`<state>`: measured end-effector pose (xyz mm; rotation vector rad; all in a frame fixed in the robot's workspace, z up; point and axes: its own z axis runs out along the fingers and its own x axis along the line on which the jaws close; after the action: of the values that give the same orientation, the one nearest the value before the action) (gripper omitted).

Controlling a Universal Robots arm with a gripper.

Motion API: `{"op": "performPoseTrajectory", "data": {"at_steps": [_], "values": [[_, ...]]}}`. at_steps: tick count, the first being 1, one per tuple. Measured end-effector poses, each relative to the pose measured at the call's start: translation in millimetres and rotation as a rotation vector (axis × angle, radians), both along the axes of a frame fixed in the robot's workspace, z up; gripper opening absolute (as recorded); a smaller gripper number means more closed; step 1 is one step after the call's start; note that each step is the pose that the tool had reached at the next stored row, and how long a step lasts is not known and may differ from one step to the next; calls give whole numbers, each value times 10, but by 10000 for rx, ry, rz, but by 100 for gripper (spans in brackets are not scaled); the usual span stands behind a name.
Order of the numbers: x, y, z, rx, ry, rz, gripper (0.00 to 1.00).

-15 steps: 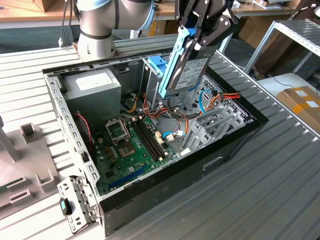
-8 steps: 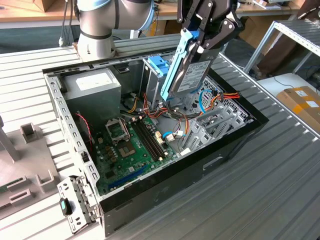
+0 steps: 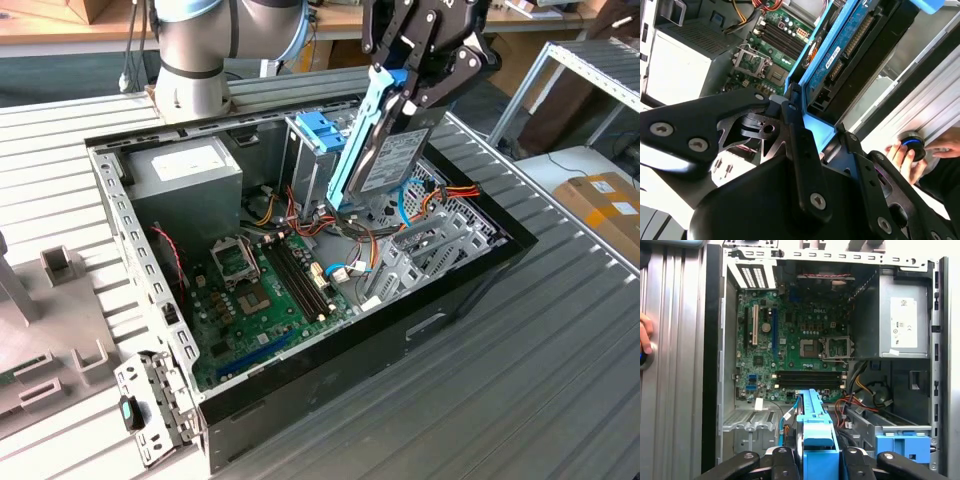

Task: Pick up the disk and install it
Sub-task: 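Pick up the disk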

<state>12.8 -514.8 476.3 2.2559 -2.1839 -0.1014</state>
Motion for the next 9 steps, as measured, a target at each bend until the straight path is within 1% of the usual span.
{"op": "performPoseTrajectory", "data": {"at_steps": [2, 4, 9], "values": [[0, -22, -1, 0, 0, 1, 37], [0, -54, -2, 0, 0, 0, 37], [0, -103, -4, 0, 0, 0, 37]]}}
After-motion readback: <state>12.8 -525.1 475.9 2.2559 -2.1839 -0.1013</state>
